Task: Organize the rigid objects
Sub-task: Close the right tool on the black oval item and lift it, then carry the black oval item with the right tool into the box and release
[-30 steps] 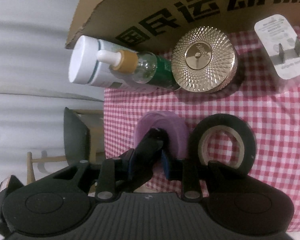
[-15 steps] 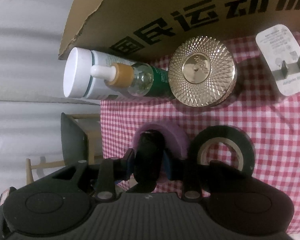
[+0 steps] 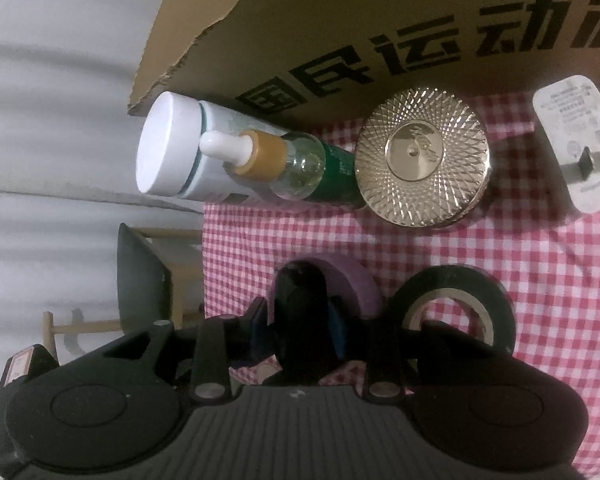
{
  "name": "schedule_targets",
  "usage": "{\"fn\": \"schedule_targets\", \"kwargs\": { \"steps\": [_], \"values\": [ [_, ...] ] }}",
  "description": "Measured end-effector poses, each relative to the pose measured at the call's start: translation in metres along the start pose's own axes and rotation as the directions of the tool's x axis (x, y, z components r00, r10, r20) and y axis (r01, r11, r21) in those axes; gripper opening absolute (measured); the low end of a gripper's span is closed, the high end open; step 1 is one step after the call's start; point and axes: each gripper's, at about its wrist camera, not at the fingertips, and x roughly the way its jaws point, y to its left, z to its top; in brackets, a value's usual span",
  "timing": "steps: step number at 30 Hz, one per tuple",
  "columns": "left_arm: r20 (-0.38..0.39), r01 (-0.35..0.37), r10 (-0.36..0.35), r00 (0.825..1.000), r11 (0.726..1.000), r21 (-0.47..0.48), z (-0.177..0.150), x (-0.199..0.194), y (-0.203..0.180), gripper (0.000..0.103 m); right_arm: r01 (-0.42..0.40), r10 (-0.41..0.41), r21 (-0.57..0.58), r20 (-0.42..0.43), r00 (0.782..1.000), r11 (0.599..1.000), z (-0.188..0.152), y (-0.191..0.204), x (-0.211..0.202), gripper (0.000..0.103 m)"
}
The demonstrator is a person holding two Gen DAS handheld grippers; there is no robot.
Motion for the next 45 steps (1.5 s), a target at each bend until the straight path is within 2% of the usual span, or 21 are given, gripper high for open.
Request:
{"fn": "schedule_targets", "kwargs": {
  "steps": [5, 10, 15, 20, 25, 30, 36, 41, 45],
  "values": [
    [0.022, -0.002, 0.002, 1.0, 1.0, 0.003, -0.006, -0.009, 0.0, 0.019, -0.026, 0.026, -0.012, 0.02, 0.999, 1.0, -0.007, -0.001, -0.004, 0.027],
    [0.062, -0.019, 0.018, 0.998, 1.0, 0.017, -0.007, -0.027, -0.007, 0.019, -0.047, 0.05, -0.05, 0.058, 0.997, 0.998, -0.016, 0.008, -0.016, 0.027],
    [0.135, -0.057, 0.048, 0.99, 0.996, 0.065, 0.001, -0.06, -0.02, 0.019, -0.078, 0.092, -0.118, 0.114, 0.989, 0.99, -0.027, 0.032, -0.039, 0.027],
    [0.228, -0.097, 0.068, 0.971, 0.988, 0.119, 0.031, -0.096, -0.031, 0.02, -0.102, 0.149, -0.226, 0.204, 0.967, 0.969, -0.024, 0.066, -0.077, 0.027],
    [0.257, -0.107, 0.066, 0.964, 0.983, 0.15, 0.079, -0.104, -0.036, 0.02, -0.107, 0.188, -0.287, 0.27, 0.944, 0.952, 0.003, 0.087, -0.106, 0.027],
    [0.199, -0.097, 0.067, 0.978, 0.984, 0.147, 0.126, -0.073, -0.024, 0.02, -0.098, 0.171, -0.259, 0.278, 0.945, 0.961, 0.057, 0.086, -0.108, 0.027],
    [0.05, -0.079, 0.074, 0.996, 0.991, 0.108, 0.161, -0.015, 0.004, 0.02, -0.089, 0.116, -0.141, 0.197, 0.974, 0.986, 0.131, 0.063, -0.073, 0.027],
    [-0.037, -0.133, 0.138, 0.99, 0.985, 0.108, 0.174, 0.019, 0.017, 0.021, -0.066, 0.074, -0.064, 0.124, 0.989, 0.996, 0.167, 0.039, -0.04, 0.027],
    [-0.045, -0.163, 0.17, 0.985, 0.979, 0.121, 0.174, 0.021, 0.016, 0.033, -0.041, 0.044, -0.032, 0.092, 0.995, 0.999, 0.179, 0.03, -0.023, 0.03]
  ]
}}
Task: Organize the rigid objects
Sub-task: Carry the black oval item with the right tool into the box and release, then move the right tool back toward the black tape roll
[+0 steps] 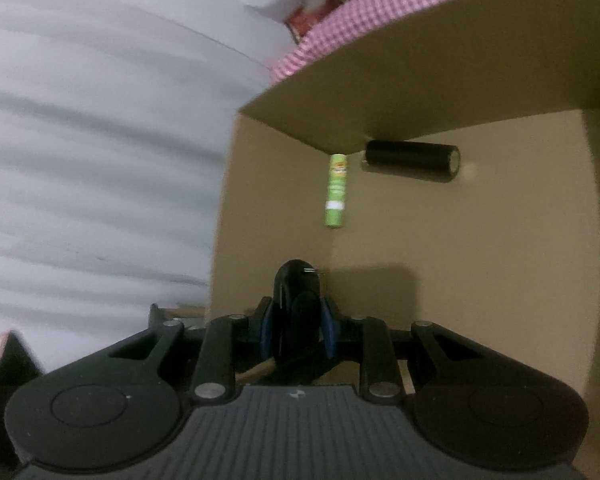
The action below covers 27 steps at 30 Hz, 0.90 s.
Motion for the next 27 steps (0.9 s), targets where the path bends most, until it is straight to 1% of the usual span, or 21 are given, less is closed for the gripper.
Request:
{"fn": "schedule_targets", "kwargs": {
  "steps": [1, 3, 5, 7, 10, 14, 18, 21, 24, 27],
  "values": [
    [0.001, -0.004, 0.004, 1.0, 1.0, -0.001, 0.001, 0.0, 0.001, 0.037, 0.001, -0.001, 0.003, -0.007, 1.0, 1.0, 0.002, -0.001, 0.003, 0.03],
    [0.011, -0.02, 0.02, 1.0, 1.0, 0.0, 0.001, -0.002, 0.002, 0.041, -0.002, 0.002, 0.008, -0.022, 1.0, 1.0, 0.007, -0.002, 0.009, 0.033],
    [0.036, -0.035, 0.035, 0.999, 0.999, 0.0, -0.001, -0.008, 0.002, 0.046, -0.012, 0.012, 0.014, -0.03, 0.999, 1.0, 0.01, -0.003, 0.011, 0.04],
    [0.063, -0.032, 0.032, 0.997, 0.999, -0.007, -0.002, -0.015, 0.003, 0.052, -0.013, 0.014, 0.007, -0.026, 1.0, 1.0, 0.011, -0.002, 0.012, 0.046],
    [0.107, -0.021, 0.024, 0.994, 0.999, -0.025, -0.005, -0.03, 0.003, 0.054, -0.022, 0.022, 0.011, -0.011, 1.0, 1.0, 0.008, -0.001, 0.005, 0.047],
    [0.168, -0.004, 0.01, 0.986, 0.999, -0.036, -0.014, -0.054, -0.001, 0.056, -0.039, 0.04, -0.021, 0.036, 0.999, 0.999, -0.007, 0.008, -0.022, 0.047],
    [0.241, 0.012, -0.003, 0.97, 0.999, -0.034, -0.029, -0.082, -0.007, 0.061, -0.065, 0.074, -0.08, 0.111, 0.991, 0.995, -0.033, 0.018, -0.062, 0.047],
    [0.288, 0.025, -0.016, 0.958, 0.999, -0.029, -0.045, -0.103, -0.014, 0.064, -0.078, 0.101, -0.132, 0.178, 0.979, 0.988, -0.06, 0.024, -0.096, 0.047],
    [0.321, 0.042, -0.033, 0.947, 0.999, -0.02, -0.063, -0.118, -0.02, 0.065, -0.086, 0.129, -0.182, 0.238, 0.963, 0.98, -0.094, 0.026, -0.13, 0.047],
    [0.332, 0.066, -0.062, 0.941, 0.998, -0.003, -0.084, -0.126, -0.031, 0.066, -0.087, 0.144, -0.213, 0.269, 0.952, 0.973, -0.13, 0.021, -0.153, 0.047]
  ]
}}
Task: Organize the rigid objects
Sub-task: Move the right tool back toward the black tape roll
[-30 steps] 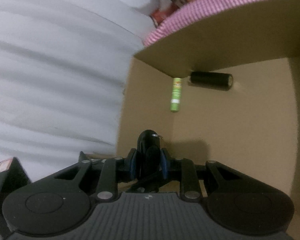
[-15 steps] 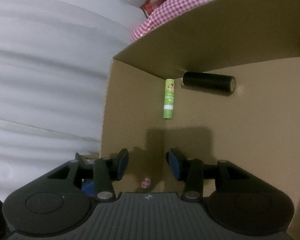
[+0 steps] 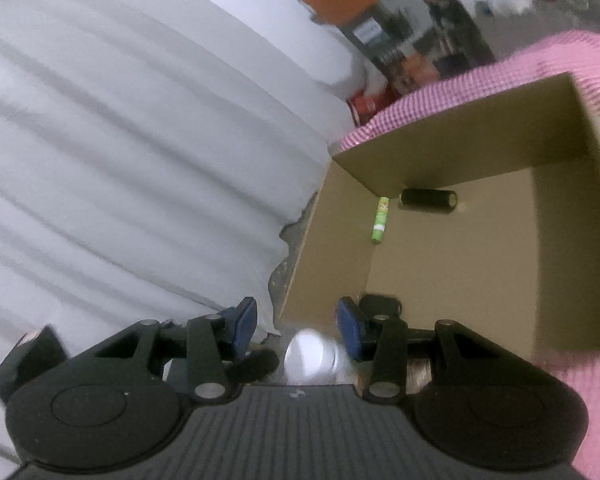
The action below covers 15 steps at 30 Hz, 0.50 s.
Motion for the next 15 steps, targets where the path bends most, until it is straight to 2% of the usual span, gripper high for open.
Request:
{"fn": "schedule_targets", "kwargs": {
  "steps": [4, 8, 11, 15],
  "values": [
    [-0.04, 0.051, -0.049, 0.998, 0.998, 0.04, -0.032, -0.001, -0.019, 0.066, -0.003, 0.003, 0.013, -0.008, 1.0, 1.0, -0.045, -0.007, -0.026, 0.047],
    [-0.112, 0.078, -0.065, 0.992, 0.991, 0.11, -0.065, 0.016, -0.042, 0.066, 0.029, -0.027, 0.052, -0.038, 0.999, 0.998, -0.083, -0.023, -0.031, 0.047],
    [-0.171, 0.11, -0.086, 0.981, 0.985, 0.136, -0.088, 0.031, -0.055, 0.066, 0.081, -0.076, 0.069, -0.063, 0.995, 0.994, -0.102, -0.039, -0.025, 0.047],
    [-0.251, 0.165, -0.131, 0.959, 0.979, 0.12, -0.106, 0.049, -0.065, 0.064, 0.196, -0.193, 0.028, -0.092, 0.977, 0.98, -0.112, -0.055, -0.01, 0.046]
  ]
}}
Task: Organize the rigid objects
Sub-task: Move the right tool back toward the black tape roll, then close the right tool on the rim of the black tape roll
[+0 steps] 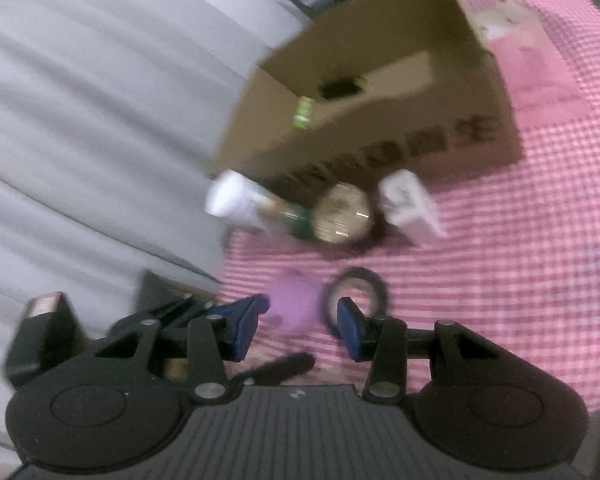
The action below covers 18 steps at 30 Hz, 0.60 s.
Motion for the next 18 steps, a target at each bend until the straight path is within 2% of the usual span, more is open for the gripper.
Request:
{"fn": "schedule_targets", "kwargs": {
  "steps": [2, 4, 5, 11, 18],
  "values": [
    [-0.03, 0.005, -0.004, 1.0, 1.0, 0.004, -0.002, 0.009, -0.003, 0.062, 0.054, -0.055, -0.036, -0.012, 0.998, 0.998, -0.001, -0.003, 0.011, 0.043],
    [-0.047, -0.008, 0.008, 0.999, 1.0, 0.004, -0.003, 0.016, -0.003, 0.053, 0.084, -0.086, -0.069, -0.031, 0.996, 0.994, -0.002, -0.006, 0.019, 0.041],
    [-0.057, -0.013, 0.013, 0.998, 1.0, 0.0, -0.002, 0.02, -0.002, 0.052, 0.092, -0.095, -0.083, -0.042, 0.995, 0.992, -0.001, -0.007, 0.025, 0.04],
    [-0.066, -0.04, 0.04, 0.997, 0.999, -0.011, 0.003, 0.034, -0.001, 0.05, 0.144, -0.162, -0.182, -0.086, 0.983, 0.973, 0.007, -0.005, 0.056, 0.029],
    [-0.05, -0.054, 0.054, 0.997, 0.998, -0.01, 0.008, 0.041, -0.002, 0.05, 0.191, -0.224, -0.303, -0.079, 0.971, 0.934, 0.008, 0.004, 0.072, 0.027]
  ]
}}
